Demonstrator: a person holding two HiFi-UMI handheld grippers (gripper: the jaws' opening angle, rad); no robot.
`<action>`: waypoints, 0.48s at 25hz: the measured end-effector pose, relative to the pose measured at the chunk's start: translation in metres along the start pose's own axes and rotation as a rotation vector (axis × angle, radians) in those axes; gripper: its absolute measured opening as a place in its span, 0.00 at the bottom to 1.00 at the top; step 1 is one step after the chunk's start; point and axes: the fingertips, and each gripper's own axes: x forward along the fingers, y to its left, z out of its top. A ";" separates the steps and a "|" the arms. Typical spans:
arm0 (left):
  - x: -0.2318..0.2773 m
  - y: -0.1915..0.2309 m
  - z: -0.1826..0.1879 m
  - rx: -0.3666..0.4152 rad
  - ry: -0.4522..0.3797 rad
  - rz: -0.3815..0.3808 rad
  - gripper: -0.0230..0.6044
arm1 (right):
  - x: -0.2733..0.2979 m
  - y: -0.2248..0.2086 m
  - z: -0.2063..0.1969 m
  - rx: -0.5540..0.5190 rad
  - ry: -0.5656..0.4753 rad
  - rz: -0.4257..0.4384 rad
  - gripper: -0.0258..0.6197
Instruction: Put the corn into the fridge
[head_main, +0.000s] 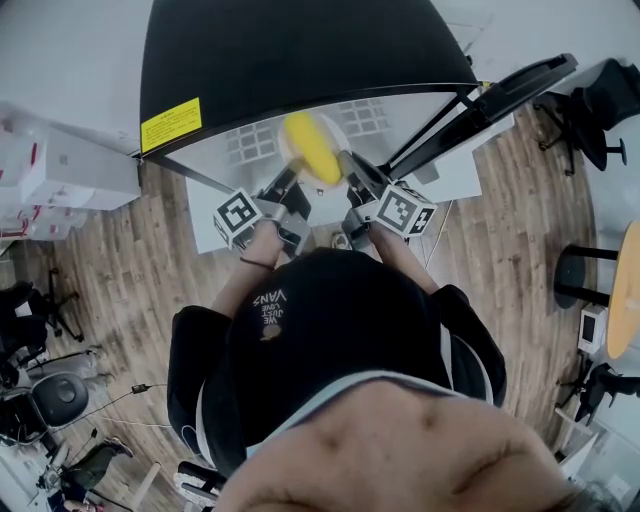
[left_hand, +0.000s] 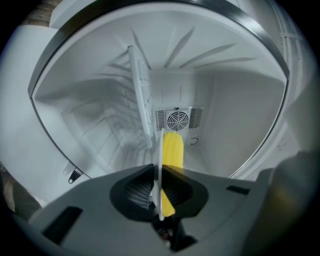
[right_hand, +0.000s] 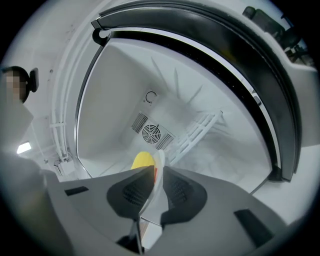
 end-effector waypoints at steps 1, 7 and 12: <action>0.001 -0.001 0.001 -0.005 -0.002 -0.006 0.08 | 0.001 0.000 0.001 -0.009 0.003 -0.003 0.11; 0.002 0.002 0.006 -0.042 -0.021 0.000 0.08 | 0.008 -0.004 0.006 -0.042 0.006 -0.021 0.13; 0.005 0.000 0.007 -0.058 -0.025 -0.013 0.09 | 0.012 -0.006 0.013 -0.052 -0.008 -0.023 0.16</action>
